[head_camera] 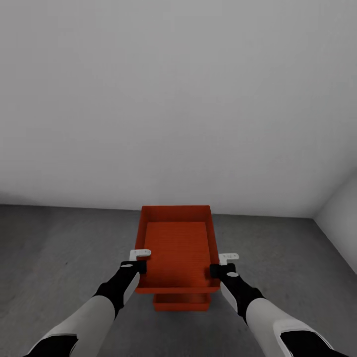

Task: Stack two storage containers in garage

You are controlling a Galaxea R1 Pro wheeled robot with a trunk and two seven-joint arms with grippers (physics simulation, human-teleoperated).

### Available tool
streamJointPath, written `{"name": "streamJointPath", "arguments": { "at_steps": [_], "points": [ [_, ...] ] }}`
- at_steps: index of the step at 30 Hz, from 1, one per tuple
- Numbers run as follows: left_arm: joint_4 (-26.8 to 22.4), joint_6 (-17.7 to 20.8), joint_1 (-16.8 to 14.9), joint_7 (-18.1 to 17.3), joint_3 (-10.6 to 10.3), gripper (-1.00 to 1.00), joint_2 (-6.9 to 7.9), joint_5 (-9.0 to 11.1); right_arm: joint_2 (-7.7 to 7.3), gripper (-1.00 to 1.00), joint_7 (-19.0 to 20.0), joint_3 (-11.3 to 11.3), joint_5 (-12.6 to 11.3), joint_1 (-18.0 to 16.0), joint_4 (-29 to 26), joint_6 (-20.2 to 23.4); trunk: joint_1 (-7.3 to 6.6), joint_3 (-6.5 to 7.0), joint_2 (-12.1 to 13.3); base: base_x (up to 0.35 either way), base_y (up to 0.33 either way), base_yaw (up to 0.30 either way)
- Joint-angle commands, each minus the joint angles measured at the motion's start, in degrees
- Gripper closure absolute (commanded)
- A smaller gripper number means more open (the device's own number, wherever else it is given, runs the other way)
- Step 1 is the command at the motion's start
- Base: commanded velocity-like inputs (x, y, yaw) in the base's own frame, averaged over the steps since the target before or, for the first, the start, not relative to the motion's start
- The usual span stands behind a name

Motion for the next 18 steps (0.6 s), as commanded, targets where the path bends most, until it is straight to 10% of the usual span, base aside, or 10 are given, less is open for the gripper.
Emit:
{"name": "streamJointPath", "arguments": {
  "at_steps": [1,18],
  "points": [
    [-0.2,-4.6,0.0,-0.1,0.1,1.00,-0.06,-0.1,0.01,1.00,-0.2,-0.2,-0.6,0.0,0.1,0.2,0.03,-0.20,-0.1,0.000,0.000,0.000],
    [-0.3,-4.6,0.0,-0.1,0.1,1.00,-0.06,-0.1,0.01,1.00,-0.2,-0.2,-0.6,0.0,0.1,0.2,0.03,-1.78,-0.1,0.000,0.000,0.000]
  ]
}}
